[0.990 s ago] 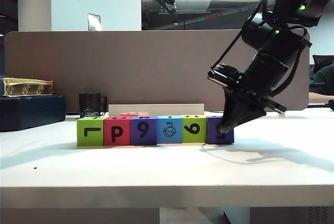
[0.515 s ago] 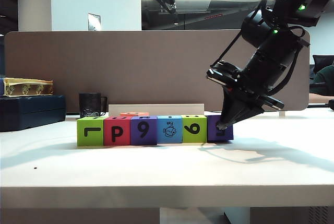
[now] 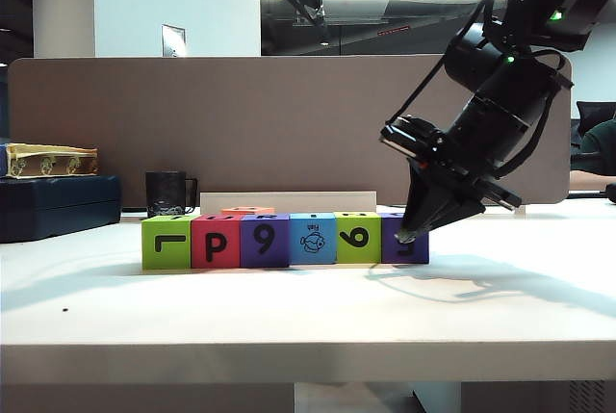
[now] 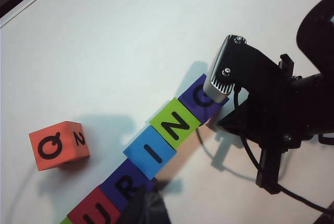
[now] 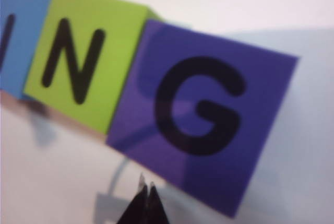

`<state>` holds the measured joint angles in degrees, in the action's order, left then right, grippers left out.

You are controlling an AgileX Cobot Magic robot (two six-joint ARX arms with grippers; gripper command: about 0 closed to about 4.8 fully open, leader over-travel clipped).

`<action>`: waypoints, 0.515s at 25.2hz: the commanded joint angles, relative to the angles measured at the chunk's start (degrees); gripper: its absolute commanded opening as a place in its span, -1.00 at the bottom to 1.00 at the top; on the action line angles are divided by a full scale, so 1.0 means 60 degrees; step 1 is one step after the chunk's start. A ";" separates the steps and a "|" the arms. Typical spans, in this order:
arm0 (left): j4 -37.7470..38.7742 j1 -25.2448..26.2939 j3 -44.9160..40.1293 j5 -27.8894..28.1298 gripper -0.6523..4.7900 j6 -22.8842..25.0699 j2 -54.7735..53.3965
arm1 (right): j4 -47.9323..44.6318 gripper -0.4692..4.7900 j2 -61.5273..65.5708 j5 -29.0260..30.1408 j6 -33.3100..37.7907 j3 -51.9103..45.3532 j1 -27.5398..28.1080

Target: Select the appropriate blocks from the scattered letter blocks on the table and arrange them in a row to spell out "TURING".

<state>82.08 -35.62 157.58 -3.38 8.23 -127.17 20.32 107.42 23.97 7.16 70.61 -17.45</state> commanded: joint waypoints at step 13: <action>0.0036 0.0408 0.0029 0.0109 -0.78 -0.0040 0.0124 | 0.0860 -0.83 -0.1348 0.1027 -0.0015 0.0058 -0.0058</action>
<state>82.08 -33.36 157.60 -3.33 8.14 -127.07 25.32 100.88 29.76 7.16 70.70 -17.74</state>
